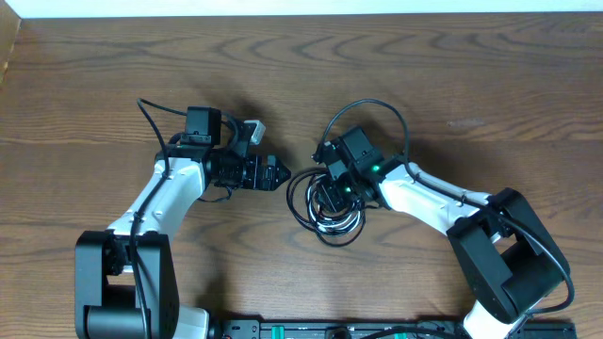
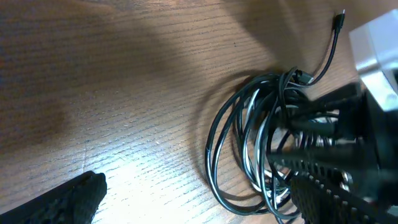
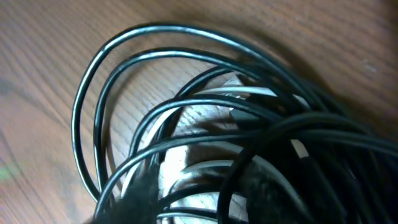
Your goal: Untangle cables
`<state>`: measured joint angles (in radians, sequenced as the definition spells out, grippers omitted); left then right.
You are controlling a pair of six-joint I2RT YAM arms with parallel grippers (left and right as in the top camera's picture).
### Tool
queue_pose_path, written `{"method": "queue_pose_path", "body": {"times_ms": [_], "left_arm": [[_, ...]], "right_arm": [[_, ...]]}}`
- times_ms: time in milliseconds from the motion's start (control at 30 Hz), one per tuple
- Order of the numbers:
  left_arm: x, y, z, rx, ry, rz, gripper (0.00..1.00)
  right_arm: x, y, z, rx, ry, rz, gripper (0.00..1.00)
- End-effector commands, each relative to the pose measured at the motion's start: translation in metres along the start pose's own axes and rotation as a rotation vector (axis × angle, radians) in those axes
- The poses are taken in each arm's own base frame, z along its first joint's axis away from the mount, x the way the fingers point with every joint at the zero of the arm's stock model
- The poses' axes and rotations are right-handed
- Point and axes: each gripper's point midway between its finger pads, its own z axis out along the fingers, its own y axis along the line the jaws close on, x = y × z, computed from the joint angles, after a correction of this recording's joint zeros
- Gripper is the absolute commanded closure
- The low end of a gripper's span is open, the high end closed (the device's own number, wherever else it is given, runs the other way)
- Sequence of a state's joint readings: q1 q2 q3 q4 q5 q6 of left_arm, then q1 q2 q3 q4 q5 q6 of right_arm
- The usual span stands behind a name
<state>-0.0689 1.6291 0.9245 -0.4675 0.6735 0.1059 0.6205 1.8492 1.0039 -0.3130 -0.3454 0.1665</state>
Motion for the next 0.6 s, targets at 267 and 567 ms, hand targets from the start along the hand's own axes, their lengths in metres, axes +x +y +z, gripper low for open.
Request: {"method": "queue_pose_path", "body": {"times_ms": [267,567], "left_arm": [[0.004,0.004,0.003,-0.009,0.016,0.004,0.01],[-0.002,-0.042,-0.002,0.259,-0.018,0.059,0.02]], "right_arm": [[-0.009,-0.004,-0.021,-0.232,-0.042,0.183,0.99],[-0.015,-0.004,-0.035,-0.356,-0.069,0.168,0.99]]}}
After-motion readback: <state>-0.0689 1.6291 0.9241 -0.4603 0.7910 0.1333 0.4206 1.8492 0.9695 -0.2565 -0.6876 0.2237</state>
